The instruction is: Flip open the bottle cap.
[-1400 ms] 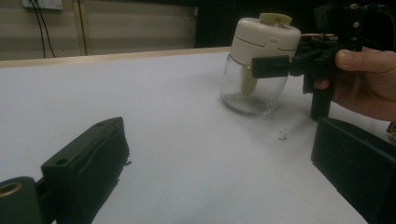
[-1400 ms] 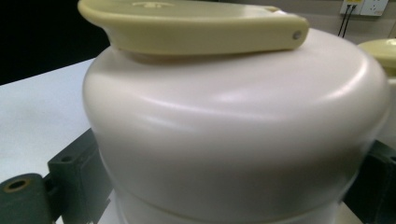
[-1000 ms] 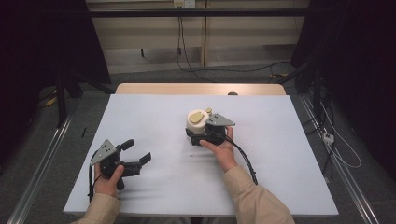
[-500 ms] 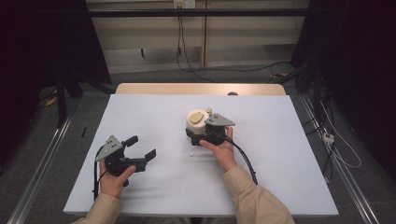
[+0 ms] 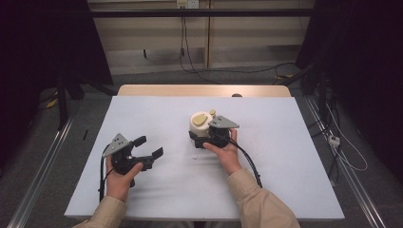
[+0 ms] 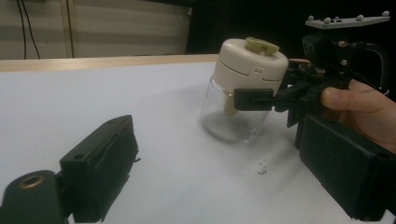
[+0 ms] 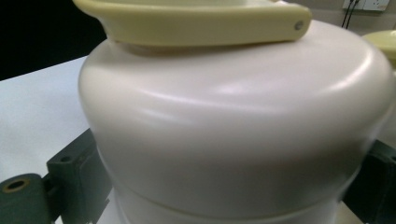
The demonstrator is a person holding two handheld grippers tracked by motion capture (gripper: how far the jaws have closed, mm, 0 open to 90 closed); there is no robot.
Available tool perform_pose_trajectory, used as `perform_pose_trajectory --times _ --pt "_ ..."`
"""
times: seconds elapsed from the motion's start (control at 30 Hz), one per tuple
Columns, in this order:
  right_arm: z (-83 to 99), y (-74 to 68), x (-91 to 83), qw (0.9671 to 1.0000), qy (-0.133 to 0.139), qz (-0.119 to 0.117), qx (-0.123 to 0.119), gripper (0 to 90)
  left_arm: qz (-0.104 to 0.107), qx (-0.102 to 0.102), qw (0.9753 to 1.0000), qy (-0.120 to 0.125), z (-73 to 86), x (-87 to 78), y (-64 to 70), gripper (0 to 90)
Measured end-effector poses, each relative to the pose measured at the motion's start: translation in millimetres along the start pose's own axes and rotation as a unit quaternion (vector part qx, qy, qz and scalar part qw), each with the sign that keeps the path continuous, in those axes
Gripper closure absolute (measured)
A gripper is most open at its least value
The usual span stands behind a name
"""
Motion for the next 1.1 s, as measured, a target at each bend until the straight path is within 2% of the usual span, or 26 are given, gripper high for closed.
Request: perform_pose_trajectory --times 0.17,0.4,0.5,0.67,0.77,1.1 --pt "-0.2 0.0 0.0 1.0 -0.002 0.001 0.0 5.4 -0.005 -0.005 1.0 -0.005 -3.6 7.3 0.0 14.9" --pt "-0.2 0.4 -0.1 1.0 -0.003 0.0 0.001 5.3 -0.006 0.01 0.9999 -0.011 -11.3 19.1 3.6 20.9" --pt "-0.2 0.3 0.0 1.0 -0.004 0.0 0.001 5.3 0.001 0.011 0.9998 -0.017 -13.0 25.7 5.1 23.9" --pt "0.0 0.3 -0.1 1.0 -0.004 0.0 0.001 5.3 0.011 0.016 0.9993 -0.03 -14.6 37.0 9.0 35.3" --pt "0.0 0.2 -0.1 1.0 -0.004 0.001 0.001 5.3 0.016 0.02 0.9989 -0.04 -15.7 42.9 11.1 38.1" --pt "0.3 0.2 0.1 1.0 -0.004 0.001 0.002 5.3 0.034 0.016 0.9978 -0.054 -23.7 60.3 18.0 56.8"
Point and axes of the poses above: each handheld gripper's, and its own axes: x roughly forward along the jaws, z roughly out of its underside, y roughly to its right, the point moved 3 cm from there along x, roughly forward along the jaws, and after that the axes turned 8 degrees about x, right-handed, at the moved point
